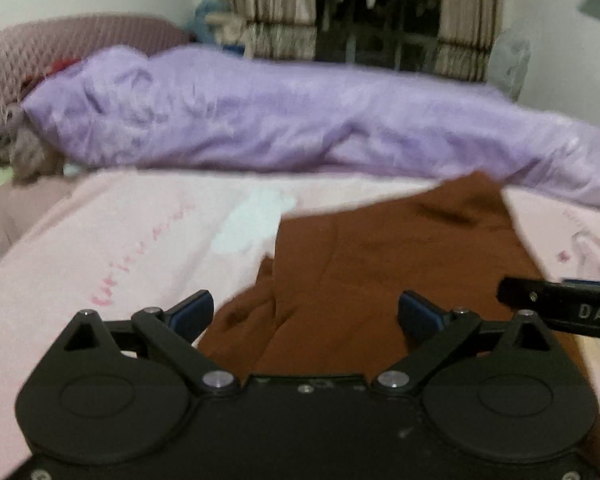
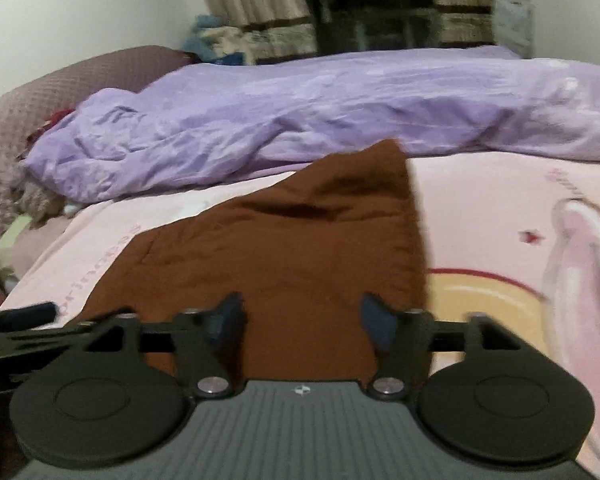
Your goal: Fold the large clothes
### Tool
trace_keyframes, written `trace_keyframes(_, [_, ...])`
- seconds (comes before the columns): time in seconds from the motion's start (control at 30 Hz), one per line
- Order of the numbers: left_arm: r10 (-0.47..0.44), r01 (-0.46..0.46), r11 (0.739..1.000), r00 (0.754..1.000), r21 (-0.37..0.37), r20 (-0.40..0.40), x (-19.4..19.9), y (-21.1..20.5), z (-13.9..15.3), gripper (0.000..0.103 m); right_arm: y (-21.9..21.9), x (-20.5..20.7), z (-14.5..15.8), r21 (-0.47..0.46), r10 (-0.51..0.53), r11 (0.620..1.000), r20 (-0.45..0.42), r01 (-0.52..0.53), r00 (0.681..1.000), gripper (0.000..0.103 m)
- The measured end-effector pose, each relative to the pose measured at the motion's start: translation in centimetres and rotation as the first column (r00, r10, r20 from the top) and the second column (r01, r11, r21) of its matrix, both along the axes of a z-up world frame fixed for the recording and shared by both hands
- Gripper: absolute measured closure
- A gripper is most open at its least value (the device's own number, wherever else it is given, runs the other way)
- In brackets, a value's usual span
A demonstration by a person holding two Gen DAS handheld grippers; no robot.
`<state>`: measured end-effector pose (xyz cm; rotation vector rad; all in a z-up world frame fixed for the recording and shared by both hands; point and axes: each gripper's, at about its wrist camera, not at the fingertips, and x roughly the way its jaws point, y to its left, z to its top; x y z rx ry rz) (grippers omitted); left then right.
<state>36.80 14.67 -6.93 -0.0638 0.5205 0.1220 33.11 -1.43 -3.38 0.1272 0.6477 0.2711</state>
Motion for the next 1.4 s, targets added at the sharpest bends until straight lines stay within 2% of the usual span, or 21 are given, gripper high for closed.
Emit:
trace_keyframes(0.1, [-0.050, 0.050, 0.999, 0.999, 0.003, 0.004, -2.5, -0.3, 0.4, 0.001, -1.7, -3.1, 0.7, 0.052, 0.008, 0.999, 0.045, -0.010, 0.999, 0.003])
trace_keyframes(0.2, [-0.070, 0.071, 0.997, 0.995, 0.022, -0.074, -2.9, -1.0, -1.3, 0.001, -1.8, -3.6, -0.4, 0.037, 0.016, 0.999, -0.013, -0.015, 1.000, 0.003])
trace_keyframes(0.3, [-0.053, 0.058, 0.997, 0.992, 0.048, -0.113, -2.4, -1.5, -3.1, 0.000, -1.2, -3.0, -2.7, -0.006, 0.028, 1.000, -0.091, -0.029, 0.995, 0.004])
trace_keyframes(0.37, [-0.053, 0.066, 0.994, 0.986, 0.081, -0.156, -1.6, -1.9, -4.1, 0.000, -0.8, -2.9, -4.3, -0.036, 0.030, 0.999, -0.112, -0.034, 0.993, 0.000])
trace_keyframes(0.4, [-0.050, 0.068, 0.993, 0.983, 0.098, -0.178, -1.1, -2.0, -4.7, 0.000, -0.9, -2.4, -5.1, -0.013, 0.032, 0.999, -0.152, -0.034, 0.988, 0.000])
trace_keyframes(0.5, [-0.039, 0.056, 0.995, 0.981, 0.084, -0.191, -0.5, -1.7, -5.1, 0.000, -3.3, -1.3, -7.5, 0.186, 0.035, 0.983, -0.222, 0.007, 0.974, 0.000])
trace_keyframes(0.57, [-0.037, 0.053, 0.995, 0.983, 0.088, -0.180, -0.8, -1.7, -5.0, 0.000, -4.2, -1.5, -7.9, 0.244, 0.050, 0.970, -0.223, 0.006, 0.974, 0.000])
trace_keyframes(0.67, [-0.043, 0.060, 0.991, 0.989, 0.118, -0.142, -1.5, -2.1, -4.3, 0.000, -4.2, -2.4, -6.9, 0.231, 0.044, 0.973, -0.181, -0.001, 0.982, 0.000])
trace_keyframes(0.73, [-0.053, 0.071, 0.988, 0.990, 0.140, -0.127, -2.5, -2.4, -3.0, 0.000, -4.2, -3.0, -5.8, 0.231, 0.042, 0.973, -0.174, 0.000, 0.984, 0.000])
trace_keyframes(0.83, [-0.053, 0.062, 0.987, 0.997, 0.147, -0.062, -4.1, -0.9, -0.8, 0.000, -4.3, -3.5, -4.4, 0.190, 0.052, 0.981, -0.144, -0.024, 0.988, 0.000])
trace_keyframes(0.9, [-0.021, 0.026, 0.995, 0.999, 0.096, -0.049, -3.4, 1.4, 0.0, 0.000, -4.1, -3.1, -3.8, 0.156, 0.066, 0.987, -0.121, -0.046, 0.990, 0.000])
trace_keyframes(0.97, [-0.039, 0.037, 0.999, 0.992, -0.017, -0.117, -0.9, 4.0, -0.3, 0.000, -3.8, -1.6, -3.5, 0.142, 0.074, 0.988, -0.127, -0.056, 0.989, 0.000])
trace_keyframes(1.07, [-0.077, 0.040, 0.986, 0.970, -0.161, -0.232, 3.2, 7.2, -2.4, 0.000, -3.2, 0.8, -3.6, 0.123, 0.107, 0.988, -0.158, -0.088, 0.982, 0.000])
trace_keyframes(1.17, [-0.126, 0.056, 0.968, 0.952, -0.246, -0.278, 5.0, 8.4, -3.2, 0.000, -2.3, 2.2, -3.7, 0.088, 0.151, 0.987, -0.184, -0.136, 0.971, 0.000])
trace_keyframes(1.27, [-0.167, 0.069, 0.956, 0.928, -0.286, -0.333, 6.5, 8.4, -4.6, 0.000, -1.9, 2.9, -3.9, 0.073, 0.176, 0.984, -0.201, -0.164, 0.964, 0.000])
trace_keyframes(1.4, [-0.210, 0.055, 0.922, 0.903, -0.384, -0.375, 7.8, 9.2, -6.4, 0.000, -1.3, 4.0, -4.3, 0.046, 0.190, 0.982, -0.229, -0.184, 0.955, 0.000])
